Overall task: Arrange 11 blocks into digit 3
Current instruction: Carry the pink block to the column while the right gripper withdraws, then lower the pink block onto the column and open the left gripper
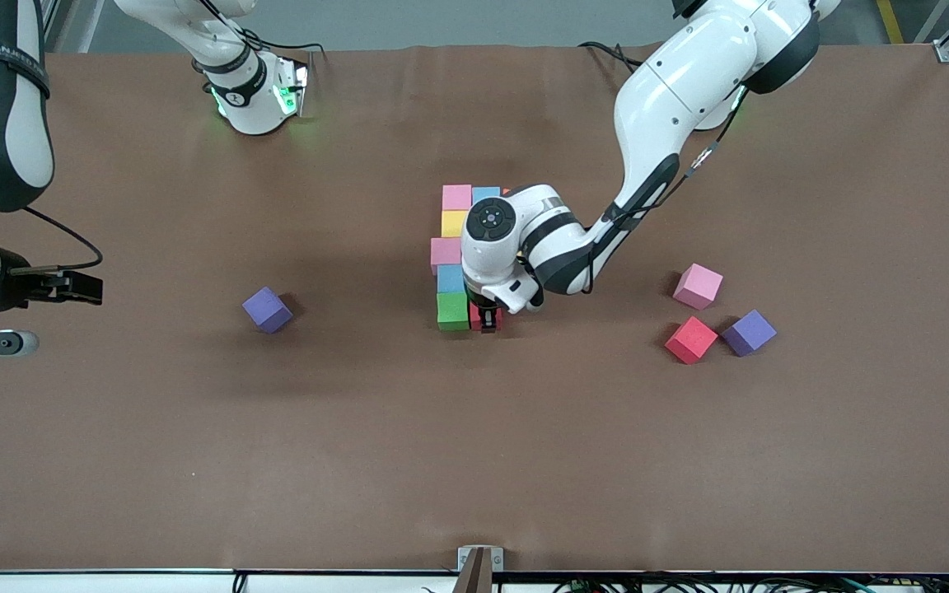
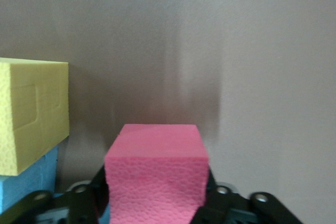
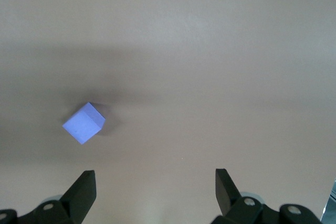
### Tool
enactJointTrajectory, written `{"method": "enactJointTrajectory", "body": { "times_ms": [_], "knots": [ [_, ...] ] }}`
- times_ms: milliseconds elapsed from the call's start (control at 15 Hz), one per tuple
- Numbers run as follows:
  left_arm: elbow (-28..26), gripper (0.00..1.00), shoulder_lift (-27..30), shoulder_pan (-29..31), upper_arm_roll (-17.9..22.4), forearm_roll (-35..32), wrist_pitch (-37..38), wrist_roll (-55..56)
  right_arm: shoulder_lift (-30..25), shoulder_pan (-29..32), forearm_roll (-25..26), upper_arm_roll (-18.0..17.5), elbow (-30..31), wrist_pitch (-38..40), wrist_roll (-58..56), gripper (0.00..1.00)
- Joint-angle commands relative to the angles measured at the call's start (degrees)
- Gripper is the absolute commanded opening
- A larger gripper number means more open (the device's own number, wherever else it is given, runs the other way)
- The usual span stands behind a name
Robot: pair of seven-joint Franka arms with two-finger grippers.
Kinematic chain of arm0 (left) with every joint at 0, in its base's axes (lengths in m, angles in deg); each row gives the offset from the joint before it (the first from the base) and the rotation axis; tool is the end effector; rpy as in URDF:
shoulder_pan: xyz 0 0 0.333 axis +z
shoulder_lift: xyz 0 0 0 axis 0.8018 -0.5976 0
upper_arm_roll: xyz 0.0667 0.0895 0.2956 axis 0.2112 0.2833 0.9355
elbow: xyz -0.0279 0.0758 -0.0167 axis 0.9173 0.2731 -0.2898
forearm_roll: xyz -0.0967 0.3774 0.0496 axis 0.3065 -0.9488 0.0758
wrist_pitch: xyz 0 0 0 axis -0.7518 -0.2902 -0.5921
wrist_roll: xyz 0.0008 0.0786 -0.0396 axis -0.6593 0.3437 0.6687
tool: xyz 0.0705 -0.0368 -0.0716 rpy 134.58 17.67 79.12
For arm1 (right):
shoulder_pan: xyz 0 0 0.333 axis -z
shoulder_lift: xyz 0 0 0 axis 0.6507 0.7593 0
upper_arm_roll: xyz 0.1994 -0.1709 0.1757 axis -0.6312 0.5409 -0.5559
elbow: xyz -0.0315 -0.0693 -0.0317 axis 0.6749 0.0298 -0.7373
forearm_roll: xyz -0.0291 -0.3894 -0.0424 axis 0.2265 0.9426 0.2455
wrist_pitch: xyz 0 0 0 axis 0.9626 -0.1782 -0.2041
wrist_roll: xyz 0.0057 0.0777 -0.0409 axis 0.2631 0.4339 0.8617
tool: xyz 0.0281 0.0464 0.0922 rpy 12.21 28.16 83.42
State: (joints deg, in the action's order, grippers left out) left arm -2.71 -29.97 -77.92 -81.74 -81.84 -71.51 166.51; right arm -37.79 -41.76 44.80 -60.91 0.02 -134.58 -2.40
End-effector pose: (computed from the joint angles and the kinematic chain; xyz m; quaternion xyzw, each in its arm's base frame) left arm 0.5014 -0.5152 0.1886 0.6927 0.7204 0.0027 0.0338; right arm 0.6408 -0.0164 0.5377 0.9946 0.0377 -0.0698 0.0663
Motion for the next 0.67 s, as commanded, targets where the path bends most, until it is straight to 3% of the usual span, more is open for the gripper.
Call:
{"method": "enactJointTrajectory", "body": {
  "times_ms": [0, 334, 602],
  "knots": [
    [1.7, 1.0, -0.5, 0.3, 0.1, 0.1, -0.4, -1.1, -0.9, 0.5, -1.1, -0.7, -1.3, 0.6, 0.1, 1.0],
    [1.3, 1.0, 2.7, 3.1, -2.3, 0.7, 3.9, -1.6, -1.5, 0.3, -1.4, -1.0, -2.2, 2.7, 0.2, 1.0],
    [0.2, 1.0, 4.1, 13.4, -12.9, 0.7, 11.3, -6.9, -1.5, 0.2, -1.4, -1.0, -3.0, 3.6, 0.3, 1.0]
  ]
}}
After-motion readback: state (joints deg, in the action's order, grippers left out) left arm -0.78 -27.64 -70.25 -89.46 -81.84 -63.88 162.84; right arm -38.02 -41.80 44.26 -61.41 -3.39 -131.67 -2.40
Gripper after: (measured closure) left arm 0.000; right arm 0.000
